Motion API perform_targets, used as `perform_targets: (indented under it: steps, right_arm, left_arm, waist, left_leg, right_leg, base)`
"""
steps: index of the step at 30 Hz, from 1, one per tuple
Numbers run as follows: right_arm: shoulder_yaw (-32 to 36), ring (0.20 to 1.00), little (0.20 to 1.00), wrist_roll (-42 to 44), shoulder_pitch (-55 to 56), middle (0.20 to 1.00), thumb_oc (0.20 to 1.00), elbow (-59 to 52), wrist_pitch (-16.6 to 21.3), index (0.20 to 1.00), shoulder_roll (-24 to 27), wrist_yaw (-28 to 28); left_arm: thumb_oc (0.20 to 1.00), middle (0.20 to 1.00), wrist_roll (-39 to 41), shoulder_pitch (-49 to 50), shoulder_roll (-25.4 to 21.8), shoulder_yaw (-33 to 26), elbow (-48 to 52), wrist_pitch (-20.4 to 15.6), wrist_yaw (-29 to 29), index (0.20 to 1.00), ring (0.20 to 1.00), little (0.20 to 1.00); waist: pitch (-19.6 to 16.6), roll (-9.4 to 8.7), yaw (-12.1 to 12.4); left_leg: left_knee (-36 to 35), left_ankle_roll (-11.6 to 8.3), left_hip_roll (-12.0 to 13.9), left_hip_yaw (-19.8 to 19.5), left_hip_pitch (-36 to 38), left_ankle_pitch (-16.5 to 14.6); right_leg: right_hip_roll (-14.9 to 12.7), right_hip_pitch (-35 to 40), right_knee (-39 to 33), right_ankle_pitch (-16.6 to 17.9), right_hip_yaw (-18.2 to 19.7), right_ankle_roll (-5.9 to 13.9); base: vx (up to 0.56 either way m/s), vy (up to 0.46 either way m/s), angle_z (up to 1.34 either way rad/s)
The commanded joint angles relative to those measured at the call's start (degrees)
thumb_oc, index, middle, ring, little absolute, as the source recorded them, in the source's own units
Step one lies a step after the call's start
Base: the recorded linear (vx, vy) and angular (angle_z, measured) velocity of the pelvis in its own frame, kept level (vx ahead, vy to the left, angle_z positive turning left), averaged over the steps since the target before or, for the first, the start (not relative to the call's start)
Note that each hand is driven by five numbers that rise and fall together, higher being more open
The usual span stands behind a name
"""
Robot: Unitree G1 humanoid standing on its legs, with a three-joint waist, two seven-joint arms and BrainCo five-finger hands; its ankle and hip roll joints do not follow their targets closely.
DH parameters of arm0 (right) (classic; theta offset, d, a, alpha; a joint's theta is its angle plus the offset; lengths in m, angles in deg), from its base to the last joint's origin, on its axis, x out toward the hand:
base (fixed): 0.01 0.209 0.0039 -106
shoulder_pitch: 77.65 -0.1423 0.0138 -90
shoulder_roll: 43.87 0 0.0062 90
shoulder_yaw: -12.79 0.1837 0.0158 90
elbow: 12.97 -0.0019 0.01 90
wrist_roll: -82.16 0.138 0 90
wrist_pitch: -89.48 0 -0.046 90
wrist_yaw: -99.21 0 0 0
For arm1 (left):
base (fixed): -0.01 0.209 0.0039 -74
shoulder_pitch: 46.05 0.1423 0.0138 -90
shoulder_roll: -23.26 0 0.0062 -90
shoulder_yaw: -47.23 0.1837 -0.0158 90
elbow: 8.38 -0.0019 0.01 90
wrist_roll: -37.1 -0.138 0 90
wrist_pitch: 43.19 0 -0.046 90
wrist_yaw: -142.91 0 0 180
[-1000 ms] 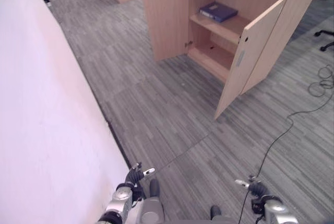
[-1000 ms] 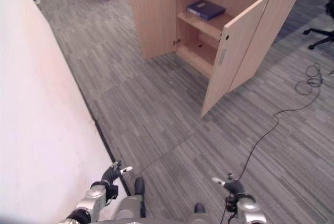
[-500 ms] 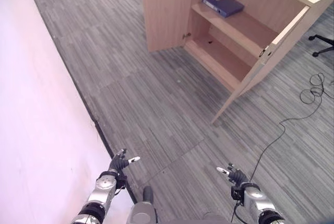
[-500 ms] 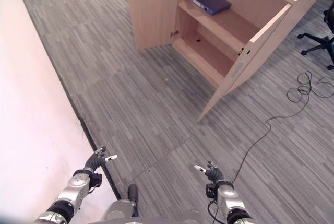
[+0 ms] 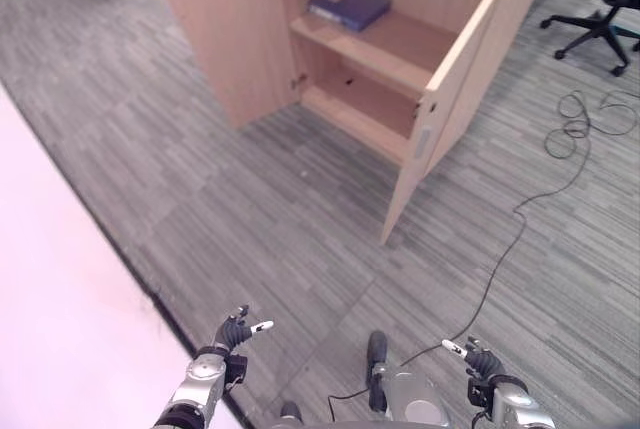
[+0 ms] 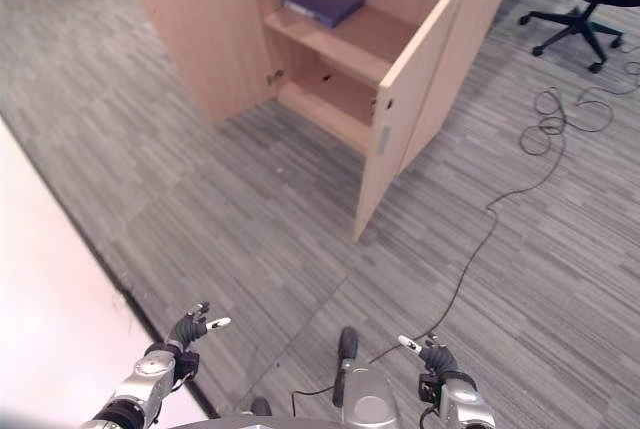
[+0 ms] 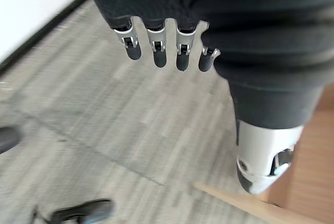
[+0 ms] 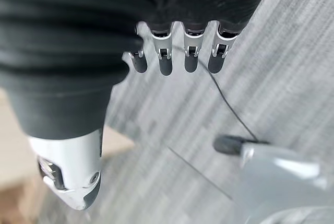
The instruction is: Put the empty folder in the office cabinet
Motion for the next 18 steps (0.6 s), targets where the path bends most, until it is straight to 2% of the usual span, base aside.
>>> perform_targets:
  steps: [1,3,4,5,6,7,8,11,12,13,15,16,17,18]
  right_arm:
    - [1.2,1.0,1.0,3.7,0.8,1.0,1.0,0.6,0.8,1.0,-0.6,0.6]
    - [1.6,1.0,1.0,4.5,1.4,1.0,1.0,1.7,1.0,1.0,0.1,0.9]
    - [1.9,1.0,1.0,4.9,1.7,1.0,1.0,1.6,1.0,1.0,0.3,0.8]
    - [2.5,1.0,1.0,5.7,1.5,1.0,1.0,1.6,1.0,1.0,0.6,0.6]
    - [2.5,1.0,1.0,5.7,1.5,1.0,1.0,1.6,1.0,1.0,0.6,0.6]
    - [2.7,1.0,1.0,6.2,1.0,1.0,1.0,1.3,0.7,1.0,1.4,0.2]
    - [2.6,1.0,1.0,6.4,0.6,1.0,1.0,1.5,0.5,1.0,1.6,0.2]
    - [2.7,1.0,1.0,6.7,0.2,1.0,1.0,1.7,0.1,1.0,2.4,0.1]
    - [2.9,1.0,1.0,6.9,0.4,1.0,1.0,1.4,0.2,1.0,2.6,0.1]
    - [3.4,1.0,1.0,7.3,0.4,1.0,1.0,1.1,0.5,1.0,3.1,0.0]
    - [3.3,1.0,1.0,7.1,0.8,1.0,1.0,0.9,0.5,1.0,3.4,-0.1]
    - [3.4,1.0,1.0,7.1,0.8,1.0,1.0,1.0,0.6,1.0,3.5,-0.1]
    - [3.4,1.0,1.0,7.1,0.8,1.0,1.0,1.0,0.6,1.0,3.5,-0.1]
    - [3.3,1.0,1.0,6.9,0.8,1.0,1.0,1.2,0.7,1.0,3.5,-0.2]
  left_arm:
    - [1.0,1.0,-1.2,-1.8,-3.1,1.2,-0.3,-2.0,0.0,1.0,1.0,1.0]
    - [1.0,1.0,-0.8,-1.4,-2.7,1.5,0.4,-2.0,0.1,1.0,1.0,1.0]
    - [1.0,1.0,-0.3,-1.6,-2.7,1.7,0.7,-1.9,0.2,1.0,1.0,1.0]
    - [1.0,1.0,0.4,-2.1,-2.6,2.0,1.0,-1.7,0.3,1.0,1.0,1.0]
    - [1.0,1.0,0.4,-2.1,-2.6,1.9,1.0,-1.7,0.3,1.0,1.0,1.0]
    - [1.0,1.0,1.2,-2.5,-2.3,2.3,1.5,-1.7,-0.2,1.0,1.0,1.0]
    - [1.0,1.0,1.3,-2.5,-2.3,2.3,1.4,-1.6,-0.5,1.0,1.0,1.0]
    - [1.0,1.0,1.6,-2.7,-1.8,2.5,1.4,-1.7,-0.6,1.0,1.0,1.0]
    - [1.0,1.0,1.8,-2.6,-1.7,2.7,1.6,-1.7,-0.5,1.0,1.0,1.0]
    - [1.0,1.0,1.7,-2.5,-1.6,2.7,2.0,-1.6,-0.4,1.0,1.0,1.0]
    - [1.0,1.0,1.6,-2.1,-1.4,3.1,2.3,-1.6,-0.4,1.0,1.0,1.0]
    - [1.0,1.0,1.6,-2.2,-1.4,3.2,2.3,-1.6,-0.5,1.0,1.0,1.0]
    - [1.0,1.0,1.6,-2.2,-1.4,3.2,2.3,-1.6,-0.5,1.0,1.0,1.0]
    - [1.0,1.0,1.8,-2.2,-1.2,3.2,2.0,-1.7,-0.6,1.0,1.0,1.0]
  waist:
    - [-1.2,-0.78,-0.7]
    - [-1.6,0.54,-1.4]
    - [-1.3,0.54,-1.5]
    - [-0.6,-0.33,-1.4]
    - [-0.7,-0.36,-1.5]
    - [0.7,-2.23,-0.3]
    - [0.8,-3.55,0.0]
    - [1.3,-4.79,2.0]
    - [1.2,-4.87,2.4]
    - [1.0,-4.48,3.0]
    - [1.2,-3.63,4.2]
    - [1.1,-3.29,4.7]
    - [1.2,-3.43,4.7]
    - [1.3,-3.2,5.4]
  left_leg:
    - [-1.5,0.57,-4.6,-1.4,6.1,-7.0]
    - [6.7,-1.56,-1.6,-1.2,4.1,-1.6]
    - [12.0,-2.31,-0.3,-1.5,1.8,1.9]
    - [22.4,-3.42,0.5,-2.7,-2.6,6.3]
    - [22.4,-3.41,0.4,-2.8,-2.7,6.4]
    - [33.9,-3.12,0.5,-3.3,-6.9,8.3]
    - [36.0,-2.61,0.3,-2.5,-8.5,9.0]
    - [35.0,-1.7,4.9,0.4,-12.9,9.4]
    - [32.1,-1.57,6.1,0.8,-13.7,10.0]
    - [24.1,-1.78,7.8,0.8,-14.8,10.9]
    - [12.9,-2.53,7.4,-1.0,-14.4,12.3]
    - [9.7,-2.77,7.3,-3.2,-15.5,12.7]
    - [9.4,-2.78,7.1,-3.2,-15.1,12.7]
    - [6.3,-2.98,6.7,-6.1,-16.2,13.4]
  right_leg:
    - [-4.0,-3.0,-10.6,10.5,7.7,9.24]
    - [-1.8,-0.8,-10.1,8.7,7.6,7.05]
    - [-1.1,1.1,-10.2,7.6,7.5,6.02]
    - [-1.1,3.0,-10.4,6.6,7.4,4.48]
    - [-1.1,2.9,-10.4,6.6,7.4,4.48]
    - [-1.1,6.2,-10.8,4.7,8.1,2.56]
    - [-1.9,7.4,-11.0,3.9,8.5,2.09]
    - [-1.9,12.1,-11.3,1.1,10.8,1.76]
    - [-2.1,13.2,-11.6,0.5,11.3,2.09]
    - [-1.7,14.8,-11.9,-0.3,12.4,2.85]
    - [-1.2,17.3,-11.9,-2.0,14.1,3.5]
    - [-0.9,18.0,-11.7,-2.7,15.1,3.66]
    - [-1.1,18.3,-11.6,-3.0,15.0,3.7]
    - [-0.9,19.6,-11.2,-4.1,16.2,3.79]
  base:
    - [0.18,-0.103,0.07]
    - [0.22,-0.222,0.03]
    - [0.24,-0.352,0.04]
    - [0.15,-0.256,0.17]
    - [0.27,-0.337,0.11]
    - [0.29,-0.257,-0.01]
    - [0.4,-0.292,-0.23]
    - [0.34,-0.06,-0.55]
    - [0.47,0.063,-0.78]
    - [0.48,0.13,-0.5]
    - [0.43,0.154,-0.34]
    - [0.25,0.08,-0.45]
    - [0.28,0.064,-0.6]
    - [0.4,0.084,-0.61]
